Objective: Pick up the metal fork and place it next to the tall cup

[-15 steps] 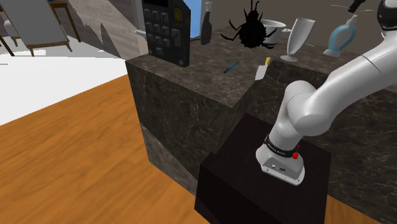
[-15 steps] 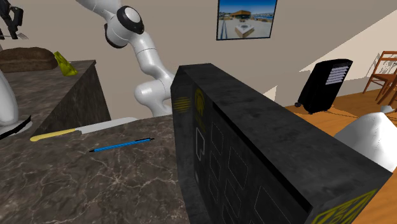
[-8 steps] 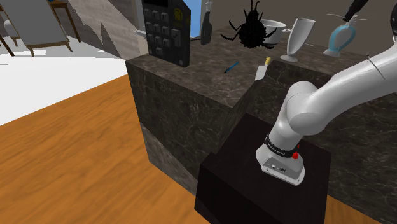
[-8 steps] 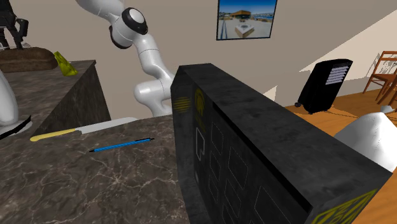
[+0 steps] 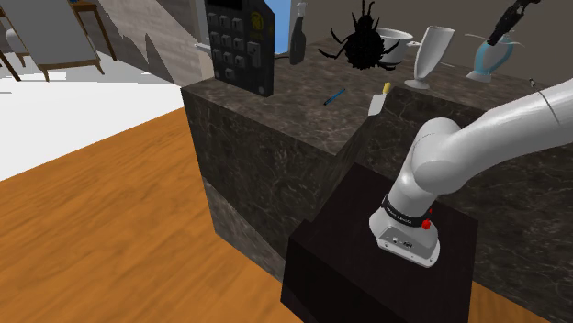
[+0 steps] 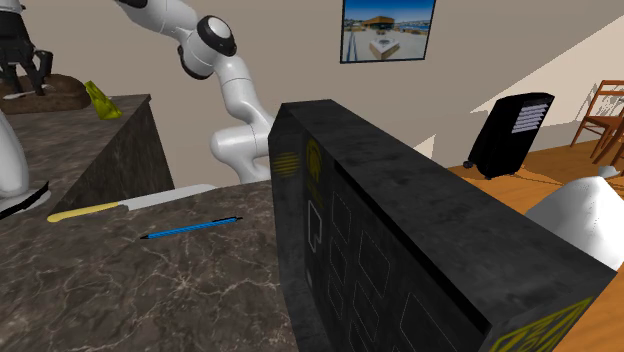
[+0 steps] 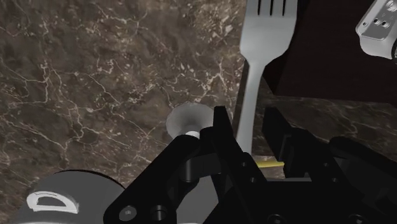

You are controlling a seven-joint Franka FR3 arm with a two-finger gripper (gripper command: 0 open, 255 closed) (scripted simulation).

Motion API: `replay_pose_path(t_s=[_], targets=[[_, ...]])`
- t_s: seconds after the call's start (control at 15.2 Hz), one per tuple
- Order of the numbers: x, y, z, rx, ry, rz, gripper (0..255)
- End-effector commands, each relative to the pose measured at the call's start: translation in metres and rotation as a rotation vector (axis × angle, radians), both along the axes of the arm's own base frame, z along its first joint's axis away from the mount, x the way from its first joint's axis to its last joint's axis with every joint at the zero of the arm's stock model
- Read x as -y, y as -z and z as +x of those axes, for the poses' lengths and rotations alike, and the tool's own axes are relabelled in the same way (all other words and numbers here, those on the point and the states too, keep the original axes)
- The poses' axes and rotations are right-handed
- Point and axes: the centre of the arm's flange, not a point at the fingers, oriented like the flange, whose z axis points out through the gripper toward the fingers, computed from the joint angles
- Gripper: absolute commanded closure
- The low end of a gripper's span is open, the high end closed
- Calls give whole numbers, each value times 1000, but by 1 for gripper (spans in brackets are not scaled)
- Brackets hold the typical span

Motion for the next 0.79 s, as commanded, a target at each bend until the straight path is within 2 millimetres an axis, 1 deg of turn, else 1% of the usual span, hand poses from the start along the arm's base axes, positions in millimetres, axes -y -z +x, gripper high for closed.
replay_pose_path(t_s=[0.0, 0.73], targets=[[-1, 10, 0, 0, 0, -1, 255], [-1, 69, 0, 0, 0, -1, 255]])
